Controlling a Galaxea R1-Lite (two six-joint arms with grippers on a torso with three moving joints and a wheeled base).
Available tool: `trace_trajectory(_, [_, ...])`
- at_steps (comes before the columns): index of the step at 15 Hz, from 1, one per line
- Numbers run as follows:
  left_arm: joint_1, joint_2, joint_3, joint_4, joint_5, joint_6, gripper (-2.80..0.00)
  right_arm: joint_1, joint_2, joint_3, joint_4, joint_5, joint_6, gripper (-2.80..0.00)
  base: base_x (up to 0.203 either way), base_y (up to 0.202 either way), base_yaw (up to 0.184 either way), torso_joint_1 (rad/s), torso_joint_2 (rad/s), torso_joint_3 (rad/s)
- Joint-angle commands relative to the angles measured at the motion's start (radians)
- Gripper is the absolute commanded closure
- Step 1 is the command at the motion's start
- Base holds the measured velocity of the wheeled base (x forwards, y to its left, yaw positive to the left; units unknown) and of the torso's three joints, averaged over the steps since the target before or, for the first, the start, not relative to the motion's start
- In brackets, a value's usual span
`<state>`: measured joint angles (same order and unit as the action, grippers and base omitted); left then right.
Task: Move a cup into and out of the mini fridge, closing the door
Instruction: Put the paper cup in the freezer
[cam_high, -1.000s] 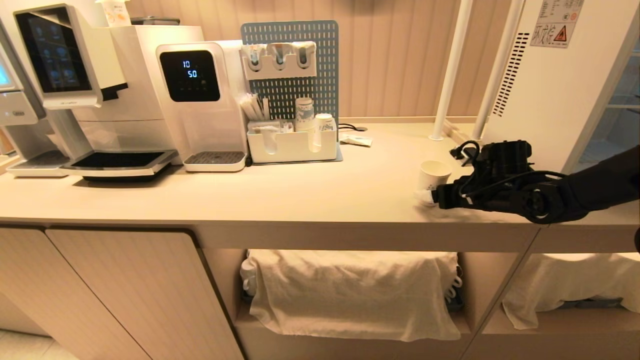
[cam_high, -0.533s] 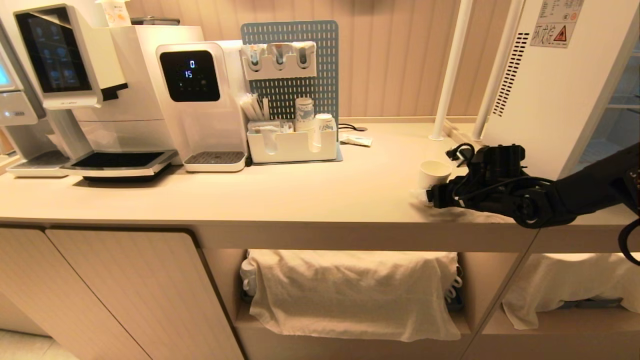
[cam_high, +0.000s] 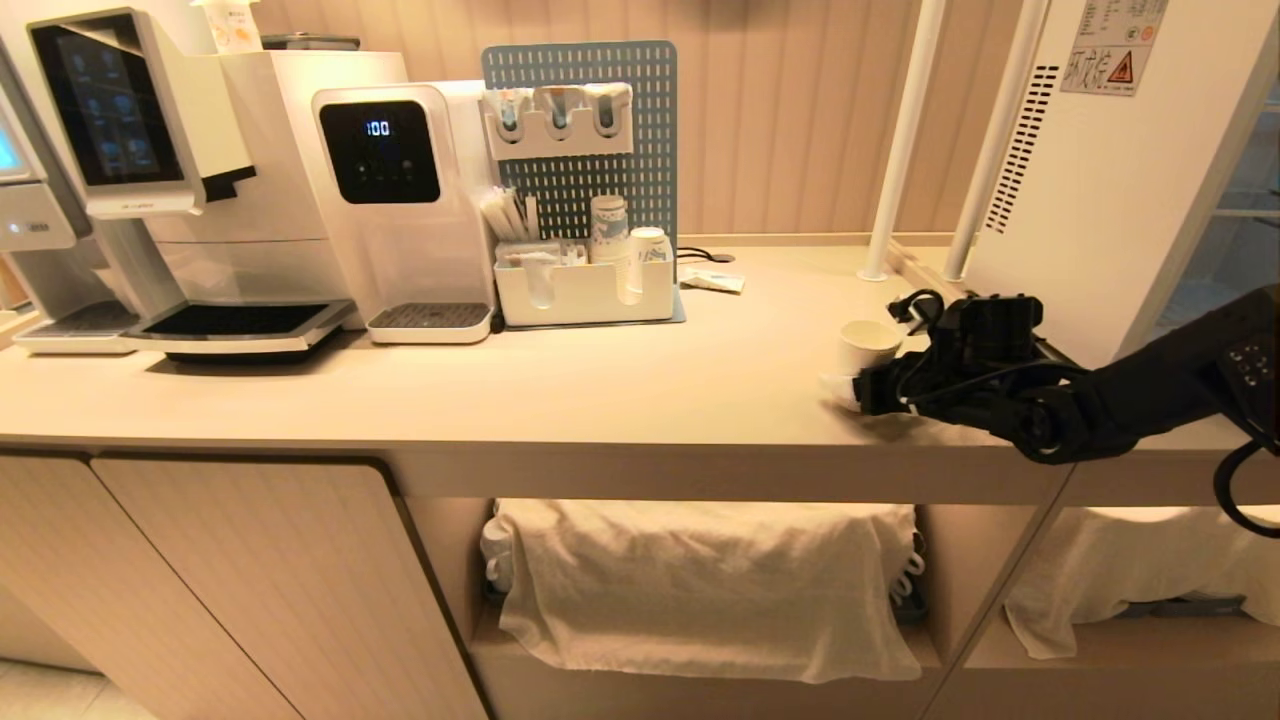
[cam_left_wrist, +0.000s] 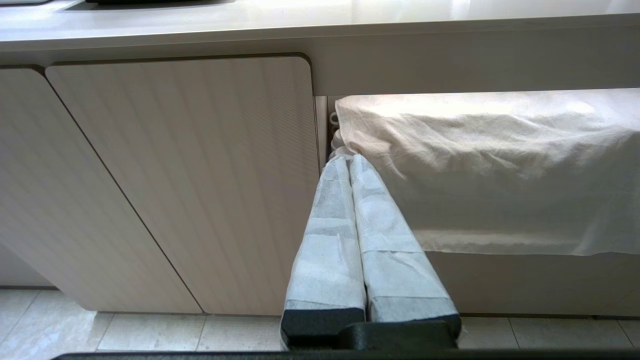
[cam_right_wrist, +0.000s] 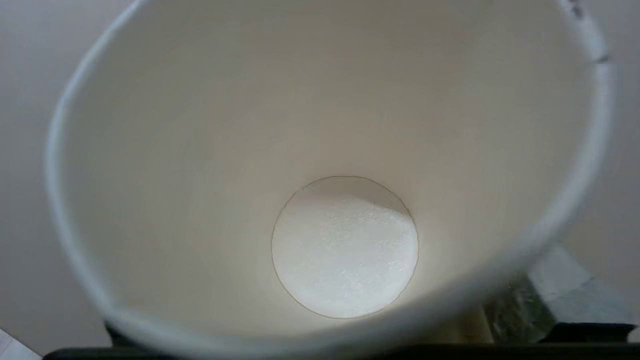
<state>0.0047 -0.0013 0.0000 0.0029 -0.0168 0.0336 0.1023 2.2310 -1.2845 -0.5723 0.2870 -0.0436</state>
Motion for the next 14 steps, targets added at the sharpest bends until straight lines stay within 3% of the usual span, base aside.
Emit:
trace_trajectory(1, [0.000, 0.001, 0.000, 0.000, 0.000, 0.000, 0.00, 0.000, 0.009, -0.001, -0.002, 0.002, -0.012, 0.00, 0.000, 0.000, 0.000, 0.000, 0.00, 0.000])
trace_trajectory(11, [0.000, 0.001, 0.000, 0.000, 0.000, 0.000, 0.00, -0.008, -0.094, 0.014, 0.031, -0.003, -0.032, 0.00, 0.000, 0.000, 0.000, 0.000, 0.00, 0.000])
trace_trajectory(14, [0.000, 0.001, 0.000, 0.000, 0.000, 0.000, 0.00, -0.025, -0.195, 0.023, 0.155, -0.018, -0.065, 0.00, 0.000, 0.000, 0.000, 0.000, 0.00, 0.000])
